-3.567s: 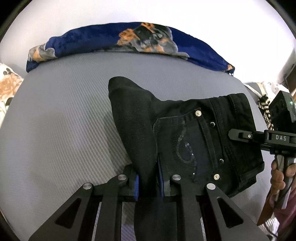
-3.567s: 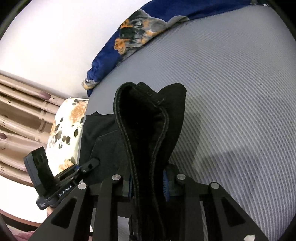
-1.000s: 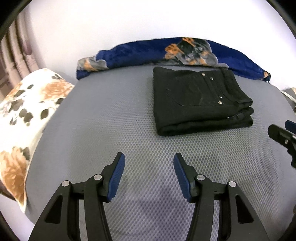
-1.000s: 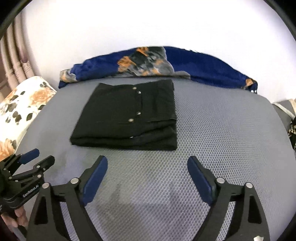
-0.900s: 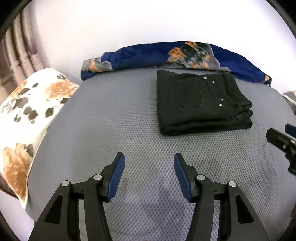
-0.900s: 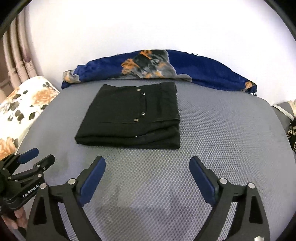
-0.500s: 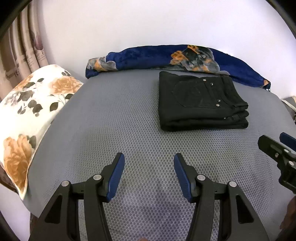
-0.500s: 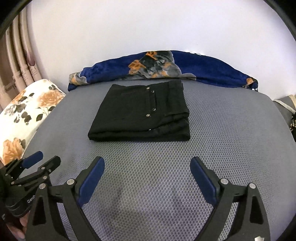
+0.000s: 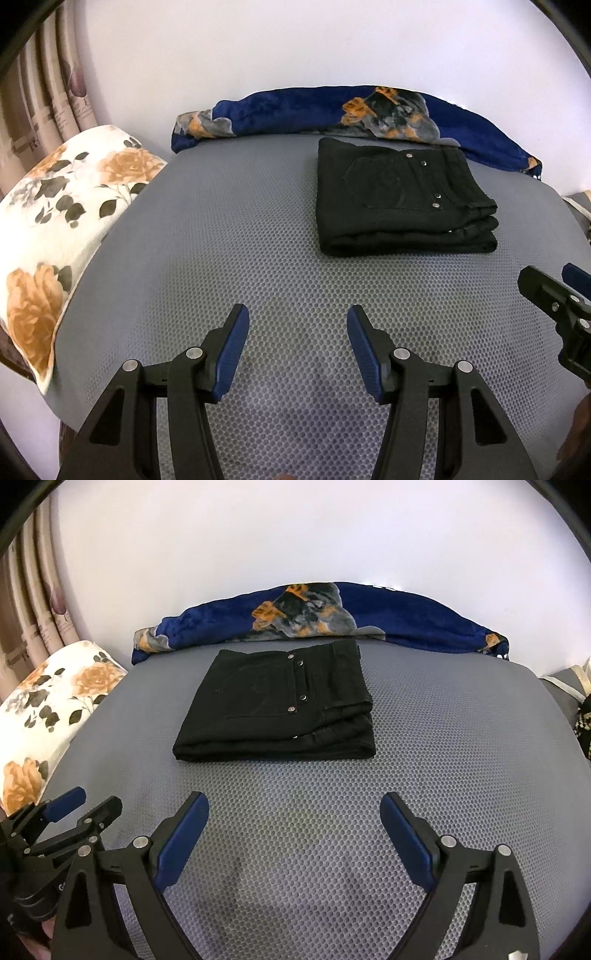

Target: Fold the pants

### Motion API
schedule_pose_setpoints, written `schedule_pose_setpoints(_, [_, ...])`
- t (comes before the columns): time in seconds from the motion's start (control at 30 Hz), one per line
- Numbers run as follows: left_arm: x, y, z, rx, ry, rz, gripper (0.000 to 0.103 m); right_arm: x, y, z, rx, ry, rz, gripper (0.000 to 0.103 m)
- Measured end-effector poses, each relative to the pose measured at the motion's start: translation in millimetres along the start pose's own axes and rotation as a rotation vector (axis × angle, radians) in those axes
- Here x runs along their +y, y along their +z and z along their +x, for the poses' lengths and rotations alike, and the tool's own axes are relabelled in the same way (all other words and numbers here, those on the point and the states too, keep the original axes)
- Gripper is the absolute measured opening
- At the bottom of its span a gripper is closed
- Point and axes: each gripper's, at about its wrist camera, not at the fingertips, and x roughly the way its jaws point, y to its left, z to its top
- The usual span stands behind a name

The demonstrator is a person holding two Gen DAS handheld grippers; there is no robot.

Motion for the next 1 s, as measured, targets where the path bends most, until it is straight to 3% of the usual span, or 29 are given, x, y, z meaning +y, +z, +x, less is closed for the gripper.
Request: schedule_pose_setpoints(1.0, [-5.6,-1.9,9.0,0.022,0.014,0.023,0.056,-2.0,-2.1,12.5,0.039,0.004,-0.004,0.093])
